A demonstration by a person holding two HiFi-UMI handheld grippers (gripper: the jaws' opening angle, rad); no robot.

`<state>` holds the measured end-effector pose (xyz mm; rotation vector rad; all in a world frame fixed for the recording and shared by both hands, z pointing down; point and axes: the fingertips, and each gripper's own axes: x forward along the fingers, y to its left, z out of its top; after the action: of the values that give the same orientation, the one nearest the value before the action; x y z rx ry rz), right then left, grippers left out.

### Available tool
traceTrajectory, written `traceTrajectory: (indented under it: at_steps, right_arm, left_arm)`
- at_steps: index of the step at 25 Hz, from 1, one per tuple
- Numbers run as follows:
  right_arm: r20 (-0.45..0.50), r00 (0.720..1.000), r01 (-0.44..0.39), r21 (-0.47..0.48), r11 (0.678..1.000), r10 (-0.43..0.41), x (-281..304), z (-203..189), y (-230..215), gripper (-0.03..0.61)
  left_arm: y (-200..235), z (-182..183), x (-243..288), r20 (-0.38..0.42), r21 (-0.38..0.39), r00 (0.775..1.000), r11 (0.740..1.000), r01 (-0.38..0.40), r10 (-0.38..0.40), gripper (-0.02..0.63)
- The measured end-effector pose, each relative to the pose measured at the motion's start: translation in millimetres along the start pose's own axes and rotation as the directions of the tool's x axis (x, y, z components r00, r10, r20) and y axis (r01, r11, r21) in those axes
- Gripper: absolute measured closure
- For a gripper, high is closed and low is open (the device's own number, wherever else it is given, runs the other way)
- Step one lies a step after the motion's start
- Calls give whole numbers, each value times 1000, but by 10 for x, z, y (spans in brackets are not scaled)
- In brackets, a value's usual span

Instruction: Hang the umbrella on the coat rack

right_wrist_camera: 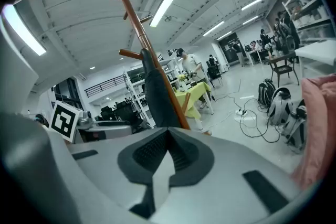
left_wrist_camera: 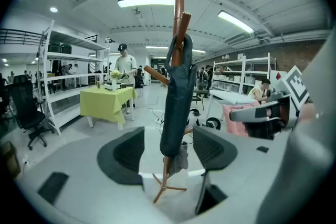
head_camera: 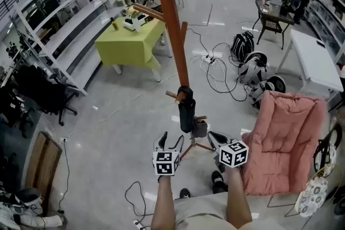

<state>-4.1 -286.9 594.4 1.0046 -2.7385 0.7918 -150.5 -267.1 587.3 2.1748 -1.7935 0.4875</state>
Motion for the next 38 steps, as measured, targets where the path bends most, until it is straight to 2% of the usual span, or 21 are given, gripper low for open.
traceTrajectory:
  at_steps: [18, 24, 29, 38]
  right_arm:
    - [123, 978, 164, 51, 985, -169, -284, -128, 298, 575]
    - [128, 973, 190, 46, 981, -194, -318, -237, 355, 575]
    - [138, 967, 212, 35, 977, -215, -349, -161, 361, 575]
    - [139, 962, 235, 9, 972, -234, -386, -192, 467, 575]
  left_arm:
    - [-24, 165, -384, 72, 70, 989, 990, 126, -131, 322]
    - [-60, 153, -444, 94, 98, 979, 981, 170, -179, 327]
    - [-121, 178, -480, 100, 119, 971, 971, 206, -218, 339]
    - [-178, 96, -538, 95, 111, 964, 965, 239, -249, 373]
